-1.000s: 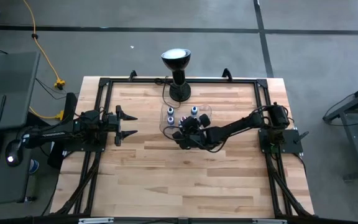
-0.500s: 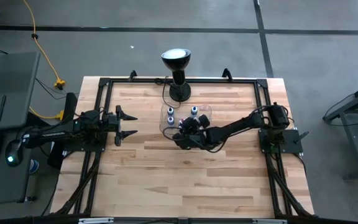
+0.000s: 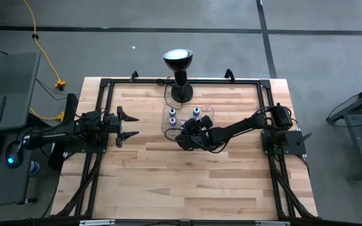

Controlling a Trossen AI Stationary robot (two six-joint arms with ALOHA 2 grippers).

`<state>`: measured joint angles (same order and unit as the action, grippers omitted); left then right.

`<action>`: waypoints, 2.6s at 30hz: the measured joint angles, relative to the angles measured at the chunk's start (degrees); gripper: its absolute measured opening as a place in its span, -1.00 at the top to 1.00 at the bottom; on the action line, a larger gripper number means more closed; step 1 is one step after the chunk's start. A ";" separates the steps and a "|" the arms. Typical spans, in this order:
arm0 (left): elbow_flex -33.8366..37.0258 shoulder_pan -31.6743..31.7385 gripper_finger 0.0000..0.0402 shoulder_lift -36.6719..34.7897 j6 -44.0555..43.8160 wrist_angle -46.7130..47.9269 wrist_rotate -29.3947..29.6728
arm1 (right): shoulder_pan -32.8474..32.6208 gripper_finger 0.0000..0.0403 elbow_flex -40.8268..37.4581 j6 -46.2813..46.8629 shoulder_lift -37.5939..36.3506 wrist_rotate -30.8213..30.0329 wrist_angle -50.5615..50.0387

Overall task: Pick & Place food coloring
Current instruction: Put the large pink food coloring bottle into the transparent bin, then return to Home Position

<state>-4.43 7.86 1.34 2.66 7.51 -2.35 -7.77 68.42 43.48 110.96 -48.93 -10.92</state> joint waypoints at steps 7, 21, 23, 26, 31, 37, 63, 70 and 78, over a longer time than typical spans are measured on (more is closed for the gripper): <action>0.00 0.01 -0.38 0.02 0.00 0.00 0.00 | 0.00 -0.10 0.00 -0.02 0.00 0.57 0.00; 0.00 0.02 -0.38 0.00 0.00 0.00 0.00 | 0.32 -0.11 -0.02 -0.46 -1.94 1.15 -1.85; 0.00 0.01 -0.38 0.01 0.01 -0.01 0.00 | 0.61 -0.11 -0.02 -0.46 -2.85 1.29 -3.03; 0.00 0.00 -0.38 0.00 0.02 0.00 0.00 | 0.71 -0.11 -0.02 -0.47 -4.05 1.66 -4.35; 0.00 0.01 -0.38 0.02 0.01 0.00 0.00 | 0.63 -0.11 -0.02 -1.56 -6.50 1.70 -4.76; 0.00 0.00 -0.38 0.00 0.01 -0.01 0.00 | 0.63 -0.11 -0.02 -3.43 -10.62 1.79 -4.90; 0.01 0.00 -0.38 0.01 0.00 -0.02 0.00 | -7.41 0.52 -0.04 -13.53 -45.09 3.15 -16.59; 0.02 0.00 -0.38 0.01 0.00 -0.02 0.00 | -9.84 0.92 -0.04 -12.13 -43.89 -0.37 -18.38; 0.02 0.02 -0.38 0.00 0.00 0.00 0.00 | -10.72 0.99 -15.86 -4.55 -44.02 -8.85 -0.97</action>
<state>-4.40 7.88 1.34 2.66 7.51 -2.35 -18.49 52.57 38.94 66.94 -57.78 -11.89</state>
